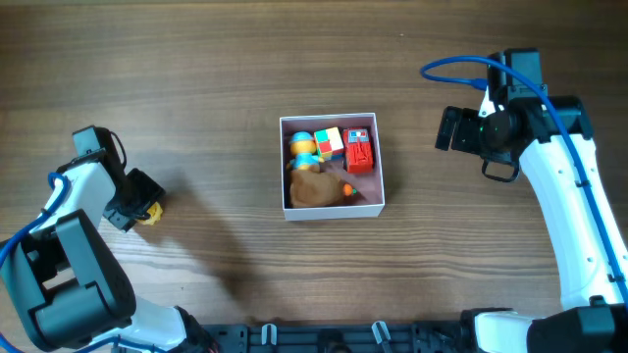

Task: Pack container

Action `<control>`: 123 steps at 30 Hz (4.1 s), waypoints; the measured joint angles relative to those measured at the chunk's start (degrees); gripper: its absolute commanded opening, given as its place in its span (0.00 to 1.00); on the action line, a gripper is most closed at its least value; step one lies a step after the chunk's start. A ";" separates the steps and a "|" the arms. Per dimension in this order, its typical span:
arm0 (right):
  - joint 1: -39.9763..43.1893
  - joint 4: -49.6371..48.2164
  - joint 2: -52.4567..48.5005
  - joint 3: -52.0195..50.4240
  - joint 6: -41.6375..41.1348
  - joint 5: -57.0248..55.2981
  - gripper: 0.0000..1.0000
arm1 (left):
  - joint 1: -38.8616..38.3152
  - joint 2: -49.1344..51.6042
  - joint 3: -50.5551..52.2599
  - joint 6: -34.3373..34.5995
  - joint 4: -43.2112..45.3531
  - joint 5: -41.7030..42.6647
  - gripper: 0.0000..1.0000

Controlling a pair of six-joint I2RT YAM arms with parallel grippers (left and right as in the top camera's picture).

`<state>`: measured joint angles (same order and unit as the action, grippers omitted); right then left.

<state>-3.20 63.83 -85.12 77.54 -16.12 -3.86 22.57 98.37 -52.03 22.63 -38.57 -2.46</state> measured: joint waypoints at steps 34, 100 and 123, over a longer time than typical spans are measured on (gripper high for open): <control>7.50 -1.07 0.00 0.00 0.44 7.10 1.00 | -63.08 -15.37 -20.48 -19.21 -1.81 1.49 0.04; -2.01 -29.59 68.28 -48.70 0.98 1.51 1.00 | -32.44 -94.64 28.46 -3.19 0.15 -6.29 1.00; -2.01 -48.46 84.04 -60.41 12.57 4.90 1.00 | -32.46 -94.64 28.57 -3.19 -15.45 -6.34 1.00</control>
<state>-5.21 15.38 -1.08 17.12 -3.55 1.04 -9.89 3.73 -23.46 19.44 -54.02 -8.80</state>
